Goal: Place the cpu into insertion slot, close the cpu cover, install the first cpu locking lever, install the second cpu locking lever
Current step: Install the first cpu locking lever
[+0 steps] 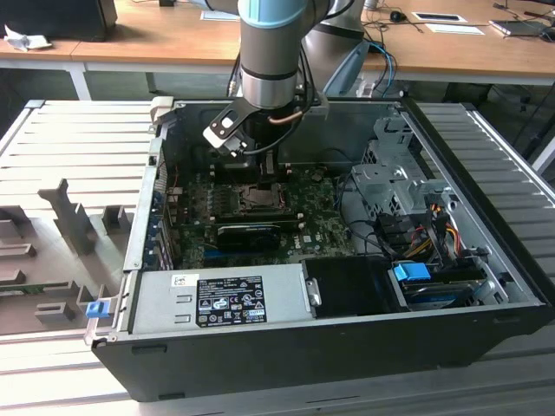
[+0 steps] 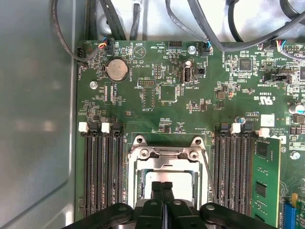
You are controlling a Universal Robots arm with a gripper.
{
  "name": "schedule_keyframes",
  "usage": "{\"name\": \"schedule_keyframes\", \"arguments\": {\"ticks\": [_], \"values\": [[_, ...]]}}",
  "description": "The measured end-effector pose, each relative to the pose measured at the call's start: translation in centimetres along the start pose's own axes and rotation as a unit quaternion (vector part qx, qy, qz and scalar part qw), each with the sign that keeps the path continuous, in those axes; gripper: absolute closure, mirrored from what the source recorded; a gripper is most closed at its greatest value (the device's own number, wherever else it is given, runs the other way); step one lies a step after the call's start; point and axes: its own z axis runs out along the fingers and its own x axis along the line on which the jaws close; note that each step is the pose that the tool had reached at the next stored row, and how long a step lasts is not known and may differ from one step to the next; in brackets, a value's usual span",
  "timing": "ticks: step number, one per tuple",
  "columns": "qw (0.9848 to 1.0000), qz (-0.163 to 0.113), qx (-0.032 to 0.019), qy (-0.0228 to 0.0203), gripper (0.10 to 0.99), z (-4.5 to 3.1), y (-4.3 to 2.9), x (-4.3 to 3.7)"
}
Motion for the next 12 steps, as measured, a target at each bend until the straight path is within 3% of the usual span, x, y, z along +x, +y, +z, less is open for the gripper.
{"name": "schedule_keyframes", "arguments": {"ticks": [12], "values": [[1.0,0.001,0.0,0.0002,0.98,-0.59,0.01,0.02]]}}
